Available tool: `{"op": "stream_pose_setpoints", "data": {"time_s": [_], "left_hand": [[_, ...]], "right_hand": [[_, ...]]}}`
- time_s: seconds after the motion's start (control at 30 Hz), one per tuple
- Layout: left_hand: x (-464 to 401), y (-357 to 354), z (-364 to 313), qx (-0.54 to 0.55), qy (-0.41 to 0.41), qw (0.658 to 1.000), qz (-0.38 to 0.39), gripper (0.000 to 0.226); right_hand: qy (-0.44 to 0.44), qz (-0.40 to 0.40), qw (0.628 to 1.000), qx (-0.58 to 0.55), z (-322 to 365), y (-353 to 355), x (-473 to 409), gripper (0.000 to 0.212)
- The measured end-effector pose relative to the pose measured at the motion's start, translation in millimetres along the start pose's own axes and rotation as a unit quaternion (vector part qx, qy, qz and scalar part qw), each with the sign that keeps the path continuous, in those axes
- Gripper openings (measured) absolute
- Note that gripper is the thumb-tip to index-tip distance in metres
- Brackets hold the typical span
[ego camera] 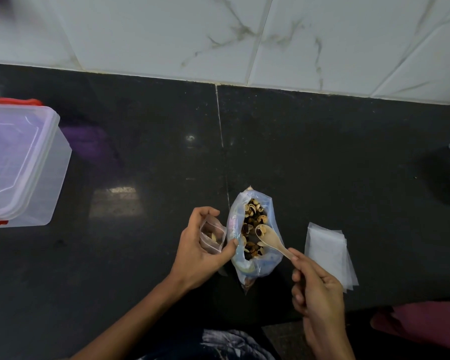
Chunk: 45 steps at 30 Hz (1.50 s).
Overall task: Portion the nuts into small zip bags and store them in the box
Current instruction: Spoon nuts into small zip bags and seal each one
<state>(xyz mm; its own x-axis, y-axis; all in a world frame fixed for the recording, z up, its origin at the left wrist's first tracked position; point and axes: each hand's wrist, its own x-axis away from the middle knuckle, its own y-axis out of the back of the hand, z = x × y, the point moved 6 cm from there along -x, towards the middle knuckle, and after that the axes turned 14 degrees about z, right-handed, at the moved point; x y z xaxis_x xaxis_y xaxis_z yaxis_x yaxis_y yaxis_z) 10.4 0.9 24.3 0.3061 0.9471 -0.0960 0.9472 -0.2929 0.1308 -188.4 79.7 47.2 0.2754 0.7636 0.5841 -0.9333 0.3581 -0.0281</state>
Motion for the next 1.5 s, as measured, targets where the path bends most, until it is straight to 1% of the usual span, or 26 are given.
{"op": "stream_pose_setpoints", "data": {"time_s": [0.17,0.27,0.33,0.37,0.4,0.43,0.5,0.53,0.6,0.7,0.8,0.83,0.87,0.93,0.97,1.0,1.07,1.1,1.17,1.2,1.27,1.33,1.4,1.43,1.47,1.5], "left_hand": [[-1.7,0.0,-9.1,-0.001,-0.013,1.000,-0.002,0.049],[-2.8,-0.4,-13.2,-0.005,-0.022,1.000,-0.001,0.047],[-3.4,-1.3,-16.0,-0.002,-0.028,1.000,-0.002,0.046],[-3.6,-2.0,-17.2,0.000,-0.031,1.000,-0.001,0.045],[-3.5,-2.7,-17.9,0.006,-0.034,0.999,-0.001,0.044],[-3.5,-3.2,-18.0,0.015,-0.034,0.999,-0.001,0.044],[-3.7,-3.7,-17.1,0.025,-0.034,0.999,0.000,0.047],[-3.8,-3.8,-17.1,0.026,-0.035,0.999,0.001,0.050],[-3.6,-3.5,-18.1,0.024,-0.040,0.999,0.004,0.049],[-3.7,-3.0,-17.9,0.020,-0.043,0.999,0.003,0.048],[-4.2,-1.8,-14.8,0.002,-0.042,0.999,-0.004,0.051],[-4.3,-1.0,-13.8,-0.008,-0.042,0.999,-0.008,0.052],[-4.1,-0.1,-13.3,-0.016,-0.041,0.999,-0.013,0.052],[-3.9,2.6,-13.8,-0.026,-0.037,0.999,-0.025,0.052],[-3.8,4.3,-13.9,-0.027,-0.032,0.999,-0.031,0.052],[-3.6,6.1,-13.9,-0.028,-0.028,0.999,-0.034,0.052],[-3.6,9.9,-13.2,-0.027,-0.022,0.999,-0.041,0.052],[-3.7,11.7,-12.8,-0.026,-0.020,0.998,-0.044,0.052],[-4.4,14.1,-14.4,-0.024,-0.018,0.998,-0.046,0.053],[-4.6,14.4,-16.2,-0.025,-0.017,0.999,-0.045,0.053],[-4.3,15.1,-19.0,-0.022,-0.014,0.999,-0.044,0.053],[-2.6,17.8,-21.1,-0.013,-0.012,0.999,-0.051,0.053],[-1.1,21.1,-22.5,-0.017,-0.007,0.998,-0.058,0.054],[-1.0,22.4,-23.1,-0.021,0.000,0.998,-0.060,0.055],[-1.1,23.4,-24.8,-0.021,0.008,0.998,-0.061,0.057],[-1.2,24.7,-26.4,-0.017,0.018,0.998,-0.062,0.060]], "right_hand": [[0.048,0.016,0.999,0.006,29.8,-5.3,19.9,0.019],[0.118,0.054,0.991,0.034,53.8,-21.7,37.0,0.022],[0.178,0.084,0.977,0.080,61.7,-36.9,45.7,0.026],[0.221,0.094,0.963,0.121,62.8,-44.8,48.8,0.027],[0.273,0.102,0.939,0.180,62.6,-52.6,51.3,0.026],[0.323,0.104,0.906,0.255,61.6,-59.7,53.5,0.023],[0.375,0.096,0.837,0.385,58.1,-69.9,54.2,0.026],[0.387,0.094,0.816,0.420,56.6,-72.1,54.0,0.030],[0.408,0.085,0.788,0.453,56.9,-74.7,55.8,0.032],[0.448,0.063,0.759,0.468,56.5,-76.1,59.5,0.031],[0.468,0.050,0.754,0.458,53.5,-76.2,60.8,0.030],[0.465,0.047,0.766,0.440,52.6,-73.6,60.7,0.030],[0.454,0.039,0.792,0.406,53.3,-69.3,60.3,0.029],[0.403,-0.015,0.861,0.310,58.2,-52.2,55.2,0.021],[0.366,-0.051,0.887,0.278,58.4,-41.5,48.6,0.012],[0.313,-0.072,0.907,0.271,56.9,-33.2,39.2,0.010],[0.199,-0.061,0.926,0.315,46.2,-23.5,18.3,0.014],[0.163,-0.049,0.925,0.339,41.1,-22.3,11.1,0.011],[0.129,-0.031,0.909,0.396,34.5,-23.4,2.5,0.007],[0.117,-0.022,0.897,0.426,32.4,-24.2,0.9,0.011],[0.076,0.001,0.874,0.479,29.0,-22.1,-0.3,0.023],[0.030,0.032,0.860,0.508,25.9,-17.2,-1.4,0.035],[-0.010,0.051,0.832,0.552,24.0,-13.4,2.4,0.057],[-0.010,0.033,0.808,0.588,27.9,-12.5,6.1,0.068],[0.014,0.001,0.783,0.622,36.9,-14.3,12.2,0.074],[0.056,-0.025,0.768,0.638,47.3,-20.3,19.8,0.074]]}}
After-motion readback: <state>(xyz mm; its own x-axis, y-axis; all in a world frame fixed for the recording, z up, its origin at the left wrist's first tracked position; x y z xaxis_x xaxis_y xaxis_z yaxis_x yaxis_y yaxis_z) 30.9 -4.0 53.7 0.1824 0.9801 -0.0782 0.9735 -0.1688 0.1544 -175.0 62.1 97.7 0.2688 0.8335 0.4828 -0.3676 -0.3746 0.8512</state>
